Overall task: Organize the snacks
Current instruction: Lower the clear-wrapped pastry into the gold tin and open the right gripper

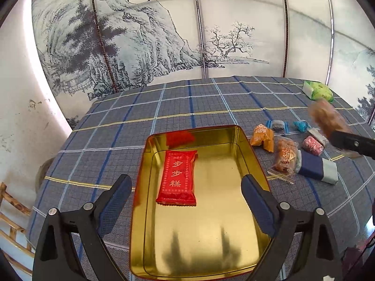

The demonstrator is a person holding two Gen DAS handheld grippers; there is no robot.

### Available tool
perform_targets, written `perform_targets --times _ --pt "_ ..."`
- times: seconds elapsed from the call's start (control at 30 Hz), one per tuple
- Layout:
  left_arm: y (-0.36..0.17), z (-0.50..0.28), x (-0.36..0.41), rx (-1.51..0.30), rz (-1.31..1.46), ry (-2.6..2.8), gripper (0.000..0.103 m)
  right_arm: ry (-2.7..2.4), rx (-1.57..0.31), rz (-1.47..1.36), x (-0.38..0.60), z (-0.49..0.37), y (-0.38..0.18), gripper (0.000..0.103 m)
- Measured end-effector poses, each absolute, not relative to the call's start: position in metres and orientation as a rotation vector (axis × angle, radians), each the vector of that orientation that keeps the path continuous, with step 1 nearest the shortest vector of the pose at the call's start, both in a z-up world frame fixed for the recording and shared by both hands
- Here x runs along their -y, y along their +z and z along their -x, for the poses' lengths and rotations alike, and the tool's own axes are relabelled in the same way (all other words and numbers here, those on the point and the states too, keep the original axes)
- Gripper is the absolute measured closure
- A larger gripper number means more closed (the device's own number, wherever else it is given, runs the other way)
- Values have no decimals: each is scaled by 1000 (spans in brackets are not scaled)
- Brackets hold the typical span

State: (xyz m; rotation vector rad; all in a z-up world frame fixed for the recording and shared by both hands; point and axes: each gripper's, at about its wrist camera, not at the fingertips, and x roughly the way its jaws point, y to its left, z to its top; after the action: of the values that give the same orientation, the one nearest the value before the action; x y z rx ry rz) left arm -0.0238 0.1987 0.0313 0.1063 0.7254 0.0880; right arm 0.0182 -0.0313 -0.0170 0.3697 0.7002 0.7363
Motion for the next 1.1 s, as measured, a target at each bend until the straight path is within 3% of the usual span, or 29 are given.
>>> perform_targets --times 0.4,0.77,1.1 --pt "26 36 -224 -750 -73 116 8 844 -821 -365 -77 -59 -15 68" --pt "21 42 -240 -764 -55 133 1 769 -918 -347 -114 -93 -29 68" --pt "13 40 -252 -833 -1 132 1 714 -957 -341 -123 -106 -41 68"
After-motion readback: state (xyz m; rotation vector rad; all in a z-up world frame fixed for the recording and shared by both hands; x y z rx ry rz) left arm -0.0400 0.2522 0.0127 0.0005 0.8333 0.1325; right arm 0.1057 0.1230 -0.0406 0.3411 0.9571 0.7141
